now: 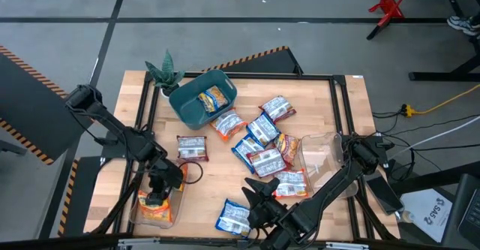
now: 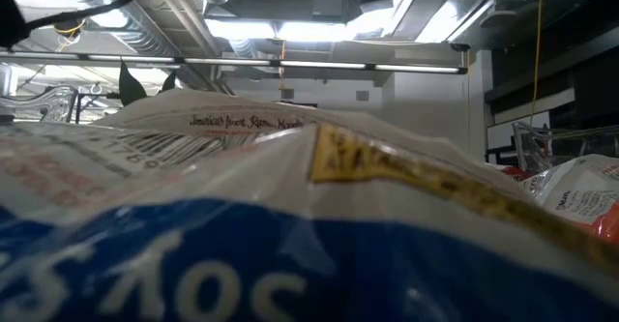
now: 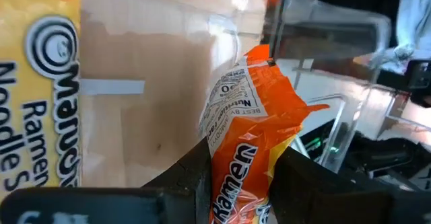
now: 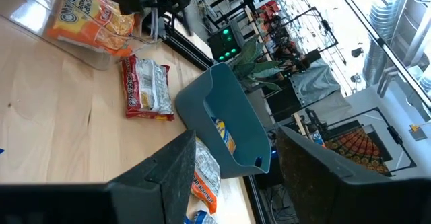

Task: Sort Maruchan noodles
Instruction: Put the orange noodle pack into the left transparent bin

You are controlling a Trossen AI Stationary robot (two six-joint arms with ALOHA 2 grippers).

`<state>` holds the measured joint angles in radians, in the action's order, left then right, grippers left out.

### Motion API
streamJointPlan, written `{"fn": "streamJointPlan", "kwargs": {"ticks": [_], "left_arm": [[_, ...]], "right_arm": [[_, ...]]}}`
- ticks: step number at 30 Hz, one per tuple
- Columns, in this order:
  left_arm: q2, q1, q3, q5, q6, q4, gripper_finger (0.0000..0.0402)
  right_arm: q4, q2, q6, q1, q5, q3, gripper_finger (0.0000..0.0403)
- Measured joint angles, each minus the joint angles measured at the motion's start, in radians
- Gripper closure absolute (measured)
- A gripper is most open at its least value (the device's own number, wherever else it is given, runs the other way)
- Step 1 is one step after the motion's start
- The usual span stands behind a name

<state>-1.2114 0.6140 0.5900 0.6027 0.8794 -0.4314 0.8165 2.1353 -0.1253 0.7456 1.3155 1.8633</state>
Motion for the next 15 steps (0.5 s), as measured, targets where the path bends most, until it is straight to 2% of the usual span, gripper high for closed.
{"fn": "streamJointPlan", "kwargs": {"ticks": [8,15], "left_arm": [[-0.076,0.0,0.0,0.038,-0.029,0.018,0.029],[-0.08,-0.008,0.0,0.0,-0.043,0.021,0.0287]], "right_arm": [[0.009,0.0,0.001,0.0,0.0,0.0,0.021],[0.016,0.0,0.0,0.0,0.0,0.0,0.021]]}}
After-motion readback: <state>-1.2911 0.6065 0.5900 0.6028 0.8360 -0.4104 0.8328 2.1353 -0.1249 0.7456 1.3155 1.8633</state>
